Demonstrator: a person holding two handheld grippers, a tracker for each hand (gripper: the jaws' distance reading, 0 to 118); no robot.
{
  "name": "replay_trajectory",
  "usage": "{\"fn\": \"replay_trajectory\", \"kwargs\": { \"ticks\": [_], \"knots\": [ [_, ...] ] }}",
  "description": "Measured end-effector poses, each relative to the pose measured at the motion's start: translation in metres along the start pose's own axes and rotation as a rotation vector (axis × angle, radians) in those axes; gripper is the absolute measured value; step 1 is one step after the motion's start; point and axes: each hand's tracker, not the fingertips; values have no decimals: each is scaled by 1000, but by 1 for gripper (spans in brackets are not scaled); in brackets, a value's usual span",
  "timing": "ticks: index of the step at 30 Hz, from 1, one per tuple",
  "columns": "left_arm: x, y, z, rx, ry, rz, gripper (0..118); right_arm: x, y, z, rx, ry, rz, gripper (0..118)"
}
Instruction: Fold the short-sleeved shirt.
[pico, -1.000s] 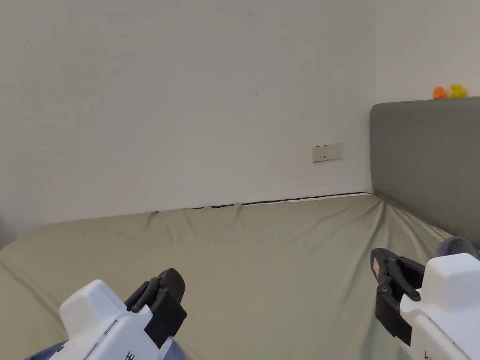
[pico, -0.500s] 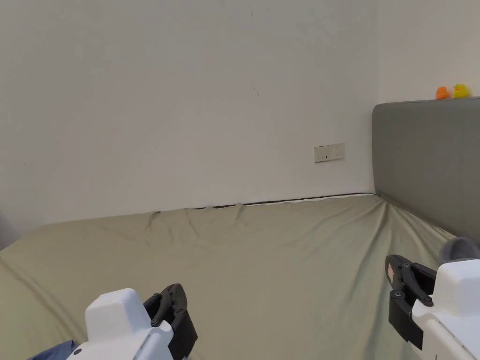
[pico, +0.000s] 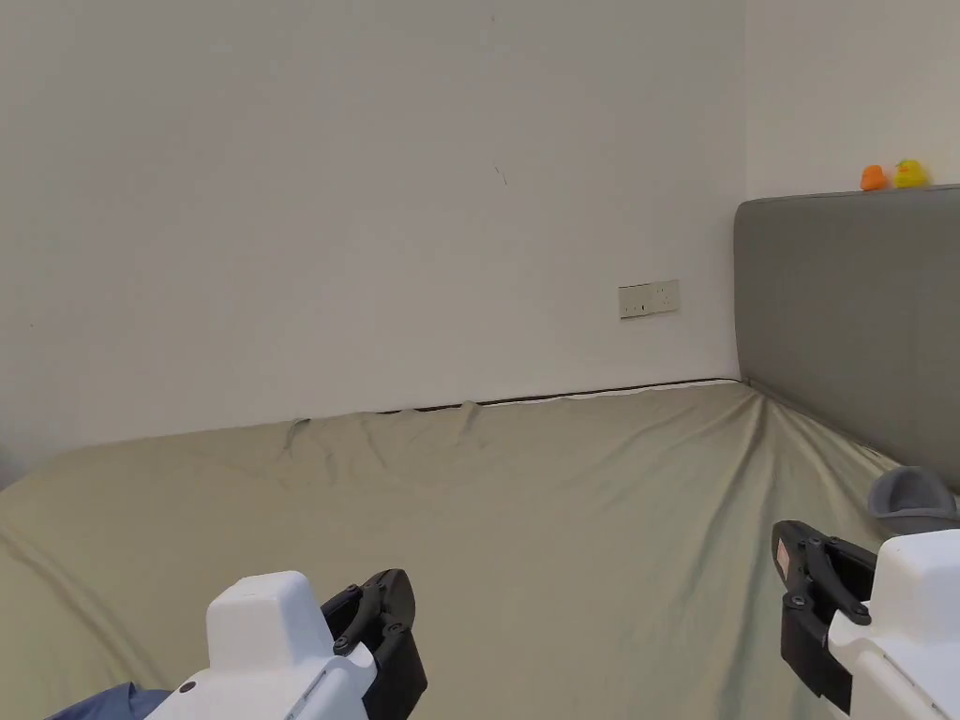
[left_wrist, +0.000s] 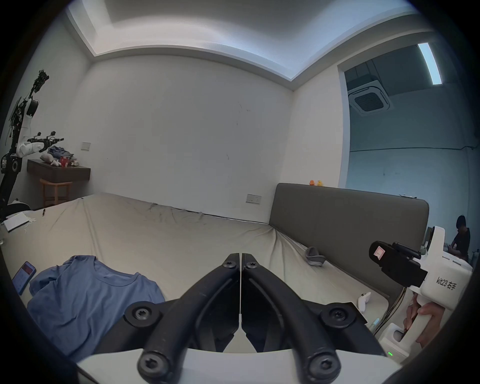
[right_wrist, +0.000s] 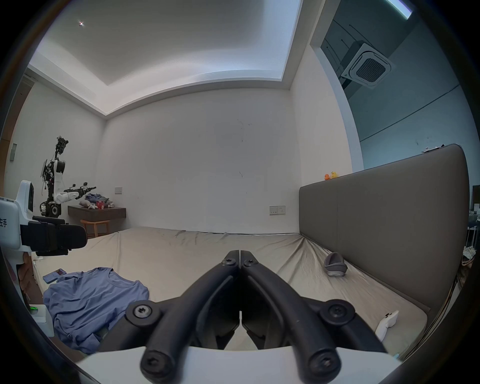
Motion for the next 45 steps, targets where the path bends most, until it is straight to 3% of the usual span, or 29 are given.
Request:
{"fn": "replay_trajectory", "kwargs": {
  "ticks": [9,26,29,32,36,41,45],
  "knots": [
    [11,3,0,-15,-37,-54,0,12,-5,5,-24,-18,-58,0],
    [-8,8,10,-29,10,-27,0,2,-3,2,-32,9,-38,0],
    [-18,9,22,-30,42,-38,0,-17,-1,-7,-40,59,-45,0],
    [-41,10,46,-33,96,7,0,-49,1,-19,-28,182,-41,0],
    [-72,14,93,-19,289,-7,0,-100,3,-37,-29,346,-60,0],
    [-101,17,133,31,495,-33,0,-154,5,-54,-25,474,-60,0],
    [-123,17,126,51,491,15,0,-176,4,-72,-24,531,-53,0]
  ]
}}
